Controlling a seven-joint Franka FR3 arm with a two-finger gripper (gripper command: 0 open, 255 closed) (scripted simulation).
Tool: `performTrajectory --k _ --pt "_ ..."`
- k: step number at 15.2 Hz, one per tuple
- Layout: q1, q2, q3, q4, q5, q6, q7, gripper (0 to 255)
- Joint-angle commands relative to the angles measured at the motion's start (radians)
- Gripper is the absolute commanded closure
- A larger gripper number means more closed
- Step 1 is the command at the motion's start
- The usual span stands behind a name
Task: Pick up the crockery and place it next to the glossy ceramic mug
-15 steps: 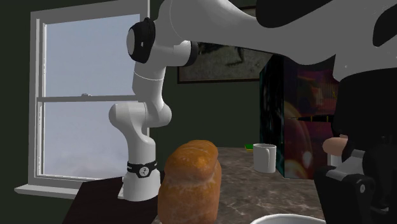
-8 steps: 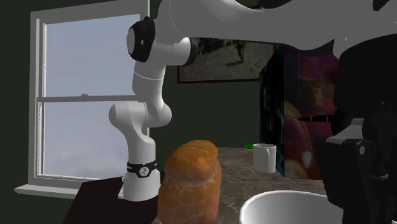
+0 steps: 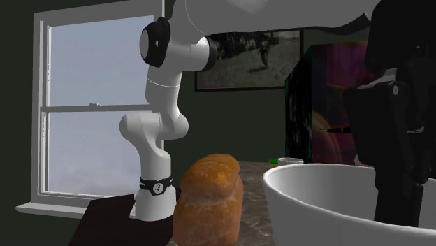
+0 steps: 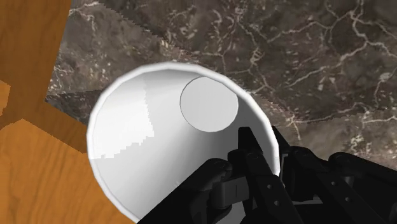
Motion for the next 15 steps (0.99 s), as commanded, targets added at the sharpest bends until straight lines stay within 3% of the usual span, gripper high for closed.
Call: performTrajectory --k 1,15 --pt "0.001 0.000 0.000 0.027 0.001 -0.027 -0.005 255" --pt "0.023 0.047 -0.004 0.293 0.000 -0.241 -0.045 255"
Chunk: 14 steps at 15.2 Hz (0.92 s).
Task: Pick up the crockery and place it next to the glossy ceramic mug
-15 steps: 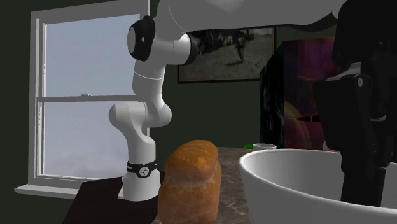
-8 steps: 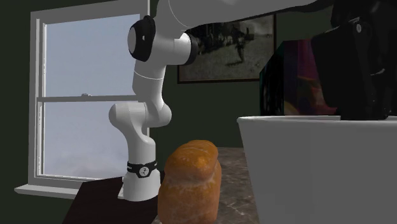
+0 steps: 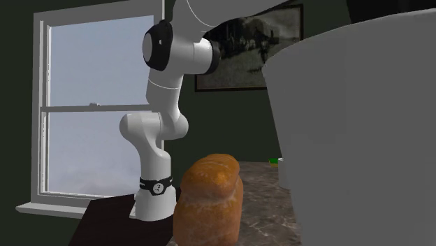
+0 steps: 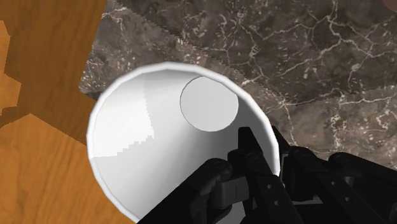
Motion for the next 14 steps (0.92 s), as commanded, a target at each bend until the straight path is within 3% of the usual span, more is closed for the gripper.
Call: performTrajectory --k 1,5,8,9,10,14 --pt "0.004 0.012 -0.001 0.047 -0.001 -0.035 -0.007 255" --pt "0.018 0.065 -0.007 0.194 -0.007 -0.126 -0.025 255" --pt "0.041 0.169 -0.021 0.417 -0.014 -0.242 -0.052 255" --pt "0.018 0.012 0.006 0.141 -0.008 -0.130 -0.012 255" --pt "0.011 -0.068 0.017 0.010 -0.002 -0.081 0.011 255" --pt "0.013 -0.279 0.041 -0.318 0.024 0.025 0.076 255"
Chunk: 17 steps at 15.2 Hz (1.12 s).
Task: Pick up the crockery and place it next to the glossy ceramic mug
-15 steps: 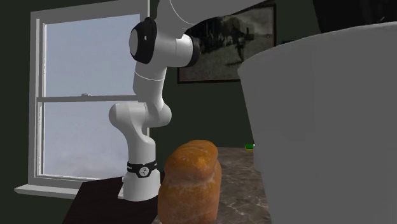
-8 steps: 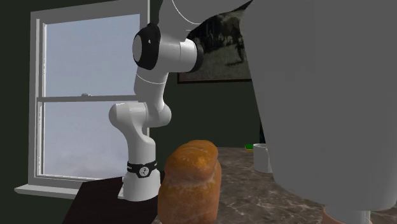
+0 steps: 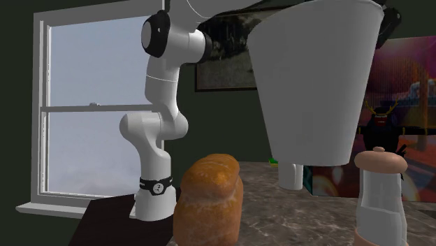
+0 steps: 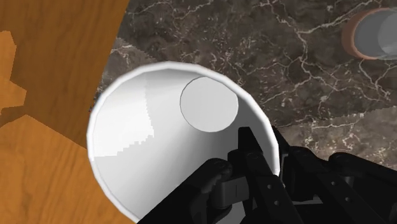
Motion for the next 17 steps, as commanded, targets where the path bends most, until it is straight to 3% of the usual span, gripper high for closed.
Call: performTrajectory --k 1,8,17 --pt "0.003 -0.098 0.011 -0.149 0.013 0.048 0.031 255" --pt "0.036 -0.343 0.052 -0.477 0.060 0.118 0.124 255" --pt "0.102 -0.592 0.118 -0.752 0.140 0.135 0.244 255"
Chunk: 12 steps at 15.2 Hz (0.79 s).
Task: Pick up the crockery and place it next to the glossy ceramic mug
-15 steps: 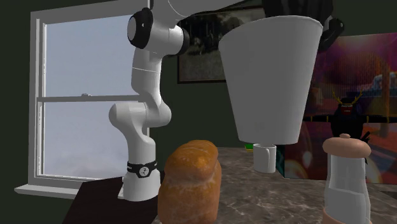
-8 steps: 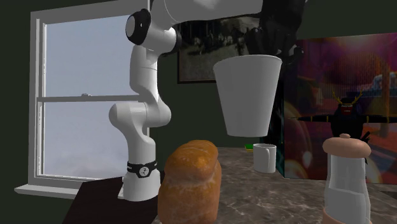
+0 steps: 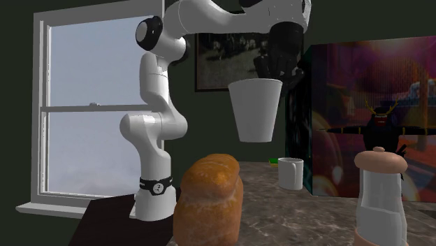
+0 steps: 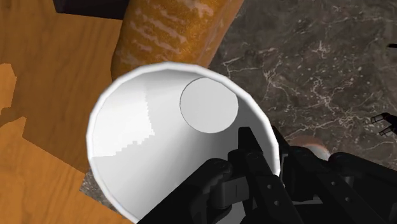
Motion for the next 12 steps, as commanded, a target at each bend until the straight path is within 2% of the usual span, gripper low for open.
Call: performTrajectory --k 1,12 --pt "0.018 -0.046 0.019 -0.046 0.020 -0.003 0.032 255" --pt "0.127 -0.268 0.133 -0.223 0.154 -0.049 0.207 255"
